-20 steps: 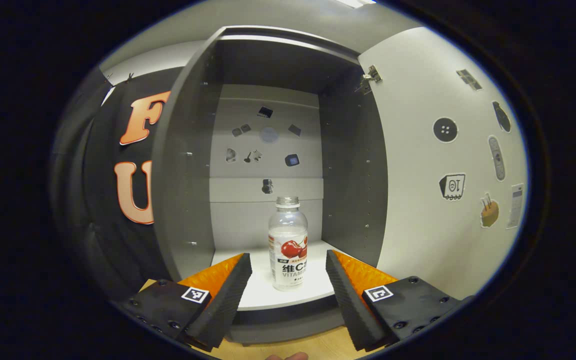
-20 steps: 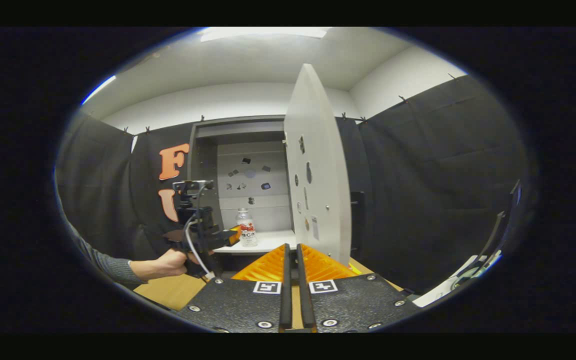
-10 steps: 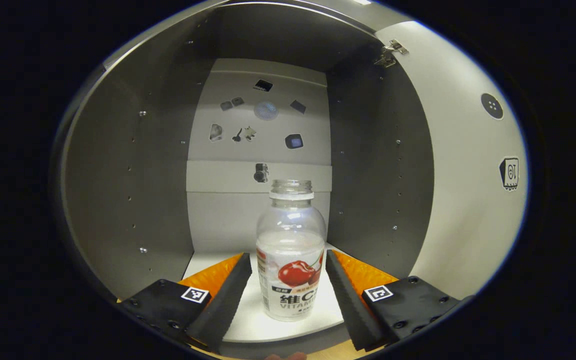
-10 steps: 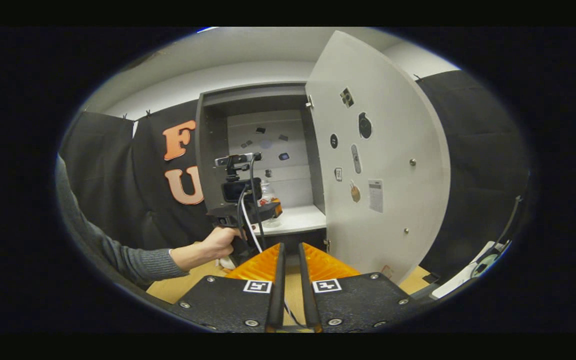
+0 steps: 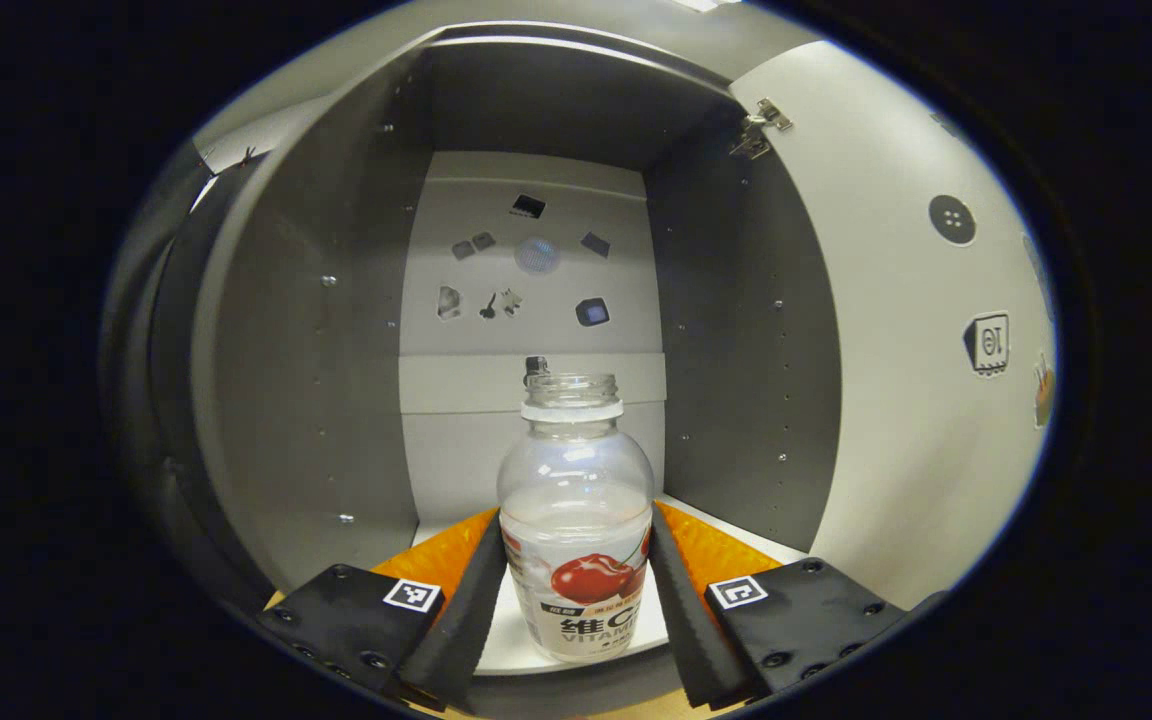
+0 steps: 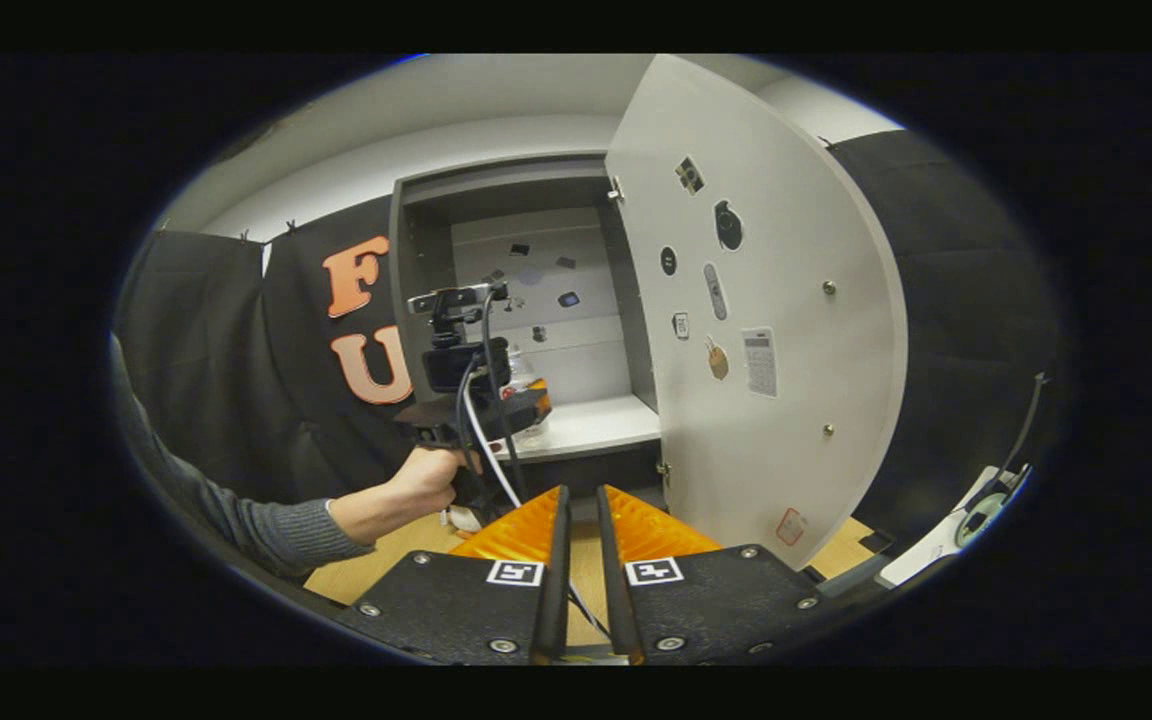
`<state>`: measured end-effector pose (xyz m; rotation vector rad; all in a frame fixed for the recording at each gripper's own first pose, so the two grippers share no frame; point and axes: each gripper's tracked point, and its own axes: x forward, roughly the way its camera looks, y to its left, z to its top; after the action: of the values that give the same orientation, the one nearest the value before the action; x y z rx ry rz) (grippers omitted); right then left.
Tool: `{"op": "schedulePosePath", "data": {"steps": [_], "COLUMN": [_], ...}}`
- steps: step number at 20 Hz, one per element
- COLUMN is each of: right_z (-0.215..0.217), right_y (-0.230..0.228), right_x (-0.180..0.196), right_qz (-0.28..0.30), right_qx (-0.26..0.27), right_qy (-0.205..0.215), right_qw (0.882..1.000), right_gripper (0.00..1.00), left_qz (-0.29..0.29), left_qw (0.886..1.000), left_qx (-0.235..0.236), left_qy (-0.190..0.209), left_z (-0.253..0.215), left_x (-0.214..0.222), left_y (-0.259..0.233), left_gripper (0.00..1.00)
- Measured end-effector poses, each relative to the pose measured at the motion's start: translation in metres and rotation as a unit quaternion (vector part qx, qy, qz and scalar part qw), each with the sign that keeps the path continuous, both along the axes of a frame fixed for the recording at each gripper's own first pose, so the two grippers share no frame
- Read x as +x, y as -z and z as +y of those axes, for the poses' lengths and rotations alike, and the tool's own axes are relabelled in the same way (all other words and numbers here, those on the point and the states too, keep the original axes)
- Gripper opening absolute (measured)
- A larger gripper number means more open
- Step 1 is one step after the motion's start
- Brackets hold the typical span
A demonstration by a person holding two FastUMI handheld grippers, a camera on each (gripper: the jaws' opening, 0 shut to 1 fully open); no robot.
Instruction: Open the cabinet door with the right hand, grasp the bottle in the cabinet with the left hand and place it on the coaster, then close the cabinet door with the right hand.
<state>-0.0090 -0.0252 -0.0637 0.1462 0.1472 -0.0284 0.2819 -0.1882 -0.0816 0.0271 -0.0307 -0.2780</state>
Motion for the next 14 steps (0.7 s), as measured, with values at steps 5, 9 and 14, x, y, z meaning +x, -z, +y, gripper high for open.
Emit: {"op": "schedulePosePath", "data": {"steps": [5, 9, 14], "right_z": [-0.006, -0.008, -0.010], "right_y": [0.012, 0.032, 0.048], "right_x": [-0.029, -0.051, -0.061], "right_qz": [0.008, 0.035, 0.060], "right_qx": [0.013, 0.020, 0.029], "right_qy": [-0.014, -0.026, -0.034], "right_qw": [1.000, 0.999, 0.997], "right_gripper": [0.24, 0.30, 0.31], "left_qz": [-0.003, 0.015, 0.042], "left_qw": [1.000, 0.999, 0.996], "left_qx": [-0.001, 0.022, 0.022], "left_qy": [-0.013, -0.045, -0.079], "left_z": [0.040, 0.075, 0.113], "left_x": [-0.088, -0.148, -0.190], "left_y": [0.019, 0.072, 0.137], "left_gripper": [0.84, 0.82, 0.82]}}
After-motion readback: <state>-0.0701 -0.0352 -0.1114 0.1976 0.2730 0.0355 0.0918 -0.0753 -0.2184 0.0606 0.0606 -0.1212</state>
